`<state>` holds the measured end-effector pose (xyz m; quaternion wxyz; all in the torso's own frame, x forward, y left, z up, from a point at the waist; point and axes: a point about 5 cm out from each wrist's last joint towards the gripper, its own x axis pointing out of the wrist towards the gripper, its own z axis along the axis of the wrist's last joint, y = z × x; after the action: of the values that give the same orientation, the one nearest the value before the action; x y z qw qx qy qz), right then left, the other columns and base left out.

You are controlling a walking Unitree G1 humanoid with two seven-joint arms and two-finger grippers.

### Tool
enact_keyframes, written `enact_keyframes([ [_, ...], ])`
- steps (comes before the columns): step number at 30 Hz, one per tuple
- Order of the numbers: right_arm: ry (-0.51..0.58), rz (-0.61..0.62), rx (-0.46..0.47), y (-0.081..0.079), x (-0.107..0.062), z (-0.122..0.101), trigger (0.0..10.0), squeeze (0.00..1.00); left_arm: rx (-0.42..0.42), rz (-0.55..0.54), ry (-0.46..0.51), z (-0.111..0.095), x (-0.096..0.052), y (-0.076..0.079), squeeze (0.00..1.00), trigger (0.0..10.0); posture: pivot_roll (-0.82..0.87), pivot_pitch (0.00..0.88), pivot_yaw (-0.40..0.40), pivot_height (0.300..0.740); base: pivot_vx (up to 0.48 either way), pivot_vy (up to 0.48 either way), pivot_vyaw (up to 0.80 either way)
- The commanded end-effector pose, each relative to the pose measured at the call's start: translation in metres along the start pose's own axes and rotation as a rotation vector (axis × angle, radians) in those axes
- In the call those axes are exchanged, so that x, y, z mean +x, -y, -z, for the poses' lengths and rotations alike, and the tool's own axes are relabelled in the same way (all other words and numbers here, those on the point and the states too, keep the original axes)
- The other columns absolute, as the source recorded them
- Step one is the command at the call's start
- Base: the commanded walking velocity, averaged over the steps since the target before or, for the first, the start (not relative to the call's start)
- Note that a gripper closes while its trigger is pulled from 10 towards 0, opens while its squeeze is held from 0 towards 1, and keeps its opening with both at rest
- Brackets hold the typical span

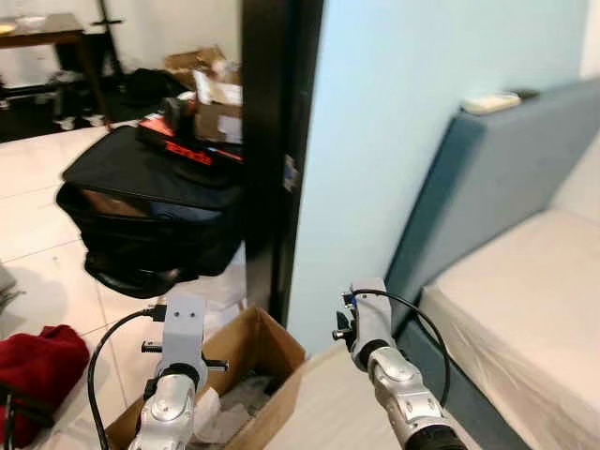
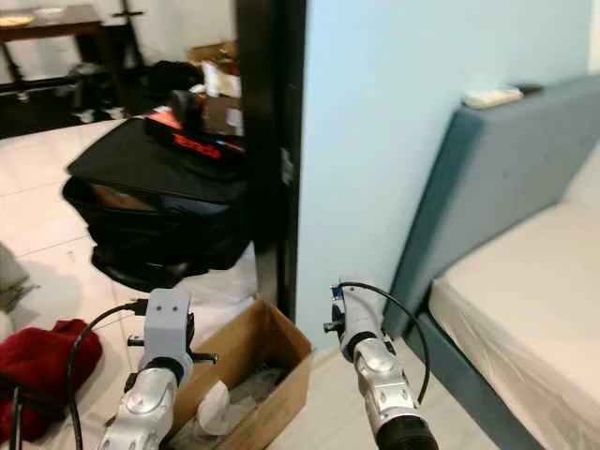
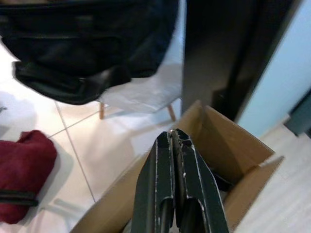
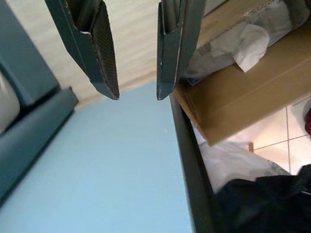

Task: Clean up the room

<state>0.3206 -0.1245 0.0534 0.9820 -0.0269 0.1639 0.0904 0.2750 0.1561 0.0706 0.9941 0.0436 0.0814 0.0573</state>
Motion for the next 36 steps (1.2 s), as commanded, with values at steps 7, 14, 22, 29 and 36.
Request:
enact_keyframes([
  [7,-0.019,0.011,0.027,0.0043,-0.0022,0.0009,10.0,0.00,0.002,0.036,-0.007,0.0023,-0.0002,0.0066,0.00,10.0,-0.05,0.085,-0.032,0.740,0.000,0.000,-0.80],
  [14,-0.035,0.009,0.023,0.0053,-0.0048,0.0034,10.0,0.00,-0.001,0.050,-0.003,0.0019,-0.0026,0.0088,0.00,10.0,-0.05,0.098,-0.034,0.740,0.000,0.000,-0.80],
  [22,-0.041,0.007,0.026,0.0039,-0.0071,0.0046,10.0,0.00,-0.009,0.065,-0.003,0.0029,-0.0050,0.0112,0.00,10.0,-0.05,0.100,-0.033,0.740,0.000,0.000,-0.80],
  [29,-0.042,0.002,0.026,0.0019,-0.0073,0.0037,10.0,0.00,-0.012,0.062,0.009,0.0000,-0.0037,0.0116,0.00,10.0,-0.05,0.106,-0.029,0.740,0.000,0.000,-0.80],
  [36,-0.047,0.000,0.021,0.0034,-0.0079,0.0038,10.0,0.00,-0.018,0.053,0.015,-0.0006,-0.0045,0.0099,0.00,10.0,-0.05,0.113,-0.030,0.740,0.000,0.000,-0.80],
])
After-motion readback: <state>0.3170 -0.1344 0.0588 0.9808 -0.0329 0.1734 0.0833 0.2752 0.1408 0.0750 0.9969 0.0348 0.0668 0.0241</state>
